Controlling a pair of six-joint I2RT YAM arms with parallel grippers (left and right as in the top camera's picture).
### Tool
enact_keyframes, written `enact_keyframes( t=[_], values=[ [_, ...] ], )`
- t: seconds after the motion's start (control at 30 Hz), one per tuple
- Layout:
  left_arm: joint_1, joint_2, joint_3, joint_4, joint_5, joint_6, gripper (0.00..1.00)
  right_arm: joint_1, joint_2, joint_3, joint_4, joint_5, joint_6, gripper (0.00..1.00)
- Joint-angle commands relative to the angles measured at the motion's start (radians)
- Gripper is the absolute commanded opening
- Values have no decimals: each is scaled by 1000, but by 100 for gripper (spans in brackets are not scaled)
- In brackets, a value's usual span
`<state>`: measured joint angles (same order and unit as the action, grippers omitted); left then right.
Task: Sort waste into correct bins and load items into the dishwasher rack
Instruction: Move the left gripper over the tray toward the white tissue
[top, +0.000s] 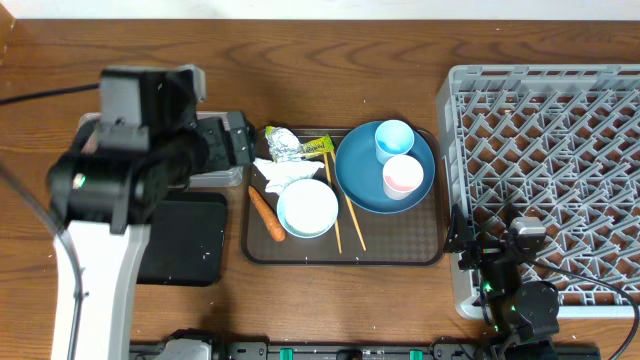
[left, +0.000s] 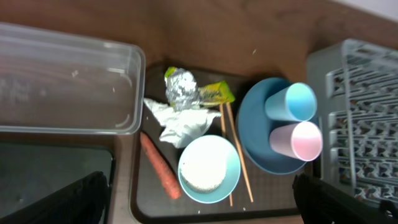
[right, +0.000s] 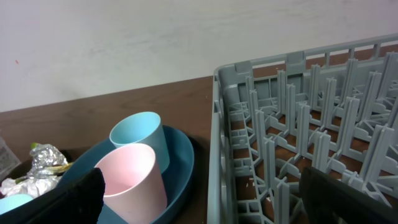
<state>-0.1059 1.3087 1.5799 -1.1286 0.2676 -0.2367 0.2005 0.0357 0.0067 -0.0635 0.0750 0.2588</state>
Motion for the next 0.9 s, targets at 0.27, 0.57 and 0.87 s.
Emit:
enact_keyframes(
  t=[0.27,0.57,0.87],
  values=[
    [2,179,5,-45,8,-75,57,-1,-1,-1,-4,0,-6,99],
    [-7,207,-73,-26,-123,-209,49,-1,-1,-1,-4,0,-6,99],
    [-109,208,-119,19,-259,-248,49,-1,-1,-1,-4,0,-6,99]
  ],
)
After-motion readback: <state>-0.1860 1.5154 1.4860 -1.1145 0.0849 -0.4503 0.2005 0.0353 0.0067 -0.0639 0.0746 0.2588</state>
